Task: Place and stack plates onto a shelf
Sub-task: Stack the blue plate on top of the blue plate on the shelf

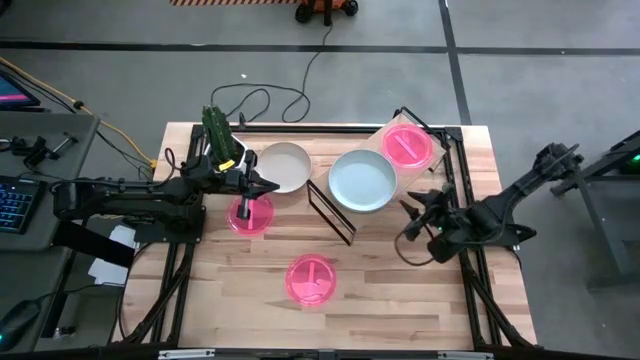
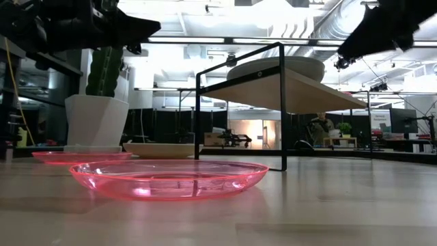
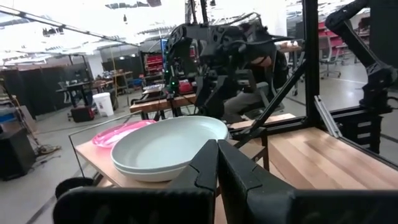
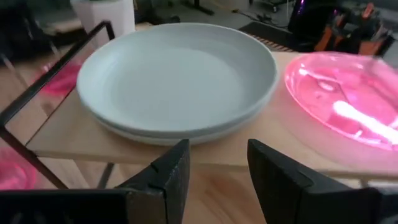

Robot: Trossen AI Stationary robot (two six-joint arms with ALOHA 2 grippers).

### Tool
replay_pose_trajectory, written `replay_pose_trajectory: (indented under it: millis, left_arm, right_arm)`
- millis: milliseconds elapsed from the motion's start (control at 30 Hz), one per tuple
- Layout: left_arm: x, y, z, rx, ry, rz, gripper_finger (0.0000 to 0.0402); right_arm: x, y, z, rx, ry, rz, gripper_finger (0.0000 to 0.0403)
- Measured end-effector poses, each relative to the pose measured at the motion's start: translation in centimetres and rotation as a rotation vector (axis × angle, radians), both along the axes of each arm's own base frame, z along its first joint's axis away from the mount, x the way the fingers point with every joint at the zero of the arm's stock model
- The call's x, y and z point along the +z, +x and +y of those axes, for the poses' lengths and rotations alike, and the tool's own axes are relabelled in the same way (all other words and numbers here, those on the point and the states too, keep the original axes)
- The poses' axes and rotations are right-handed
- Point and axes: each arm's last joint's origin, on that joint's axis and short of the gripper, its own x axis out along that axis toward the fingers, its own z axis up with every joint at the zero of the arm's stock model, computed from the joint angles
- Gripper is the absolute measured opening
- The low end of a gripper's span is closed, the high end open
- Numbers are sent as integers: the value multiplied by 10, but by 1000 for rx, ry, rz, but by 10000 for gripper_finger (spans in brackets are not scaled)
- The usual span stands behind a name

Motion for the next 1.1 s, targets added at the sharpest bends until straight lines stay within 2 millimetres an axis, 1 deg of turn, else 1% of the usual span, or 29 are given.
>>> replay_pose_trajectory:
  millis: [133,200,300,400,467,533,567,600,700,833,933,1100]
  left_arm:
    - [0,0,0,3,2,0,1]
    - [0,0,0,5,1,0,1]
    - [0,0,0,5,1,0,1]
    - [0,0,0,4,2,-1,1]
    - [0,0,0,4,2,-2,1]
    - [0,0,0,5,3,-1,1]
    - [0,0,0,4,2,-2,1]
    - [0,0,0,4,3,-1,1]
    - [0,0,0,5,6,-2,1]
    - [0,0,0,8,37,-5,1]
    - [0,0,0,8,36,-5,1]
    - [0,0,0,17,36,-6,1]
  right_arm:
    - [-20,-8,-6,-62,32,-165,154]
    - [-27,-5,-7,-91,24,-245,154]
    - [-38,1,-9,-124,1,-313,150]
    - [-46,7,-14,-177,-35,-357,123]
    - [-51,9,-19,-216,-50,-376,88]
    - [-52,10,-23,-245,-64,-379,38]
    - [-52,10,-24,-253,-69,-378,20]
    - [-52,11,-25,-259,-72,-377,11]
    - [-49,13,-27,-266,-71,-386,17]
    - [-46,19,-28,-253,-80,-375,2]
    - [-43,24,-27,-234,-101,-365,4]
    - [-46,31,-28,-203,-102,-337,1]
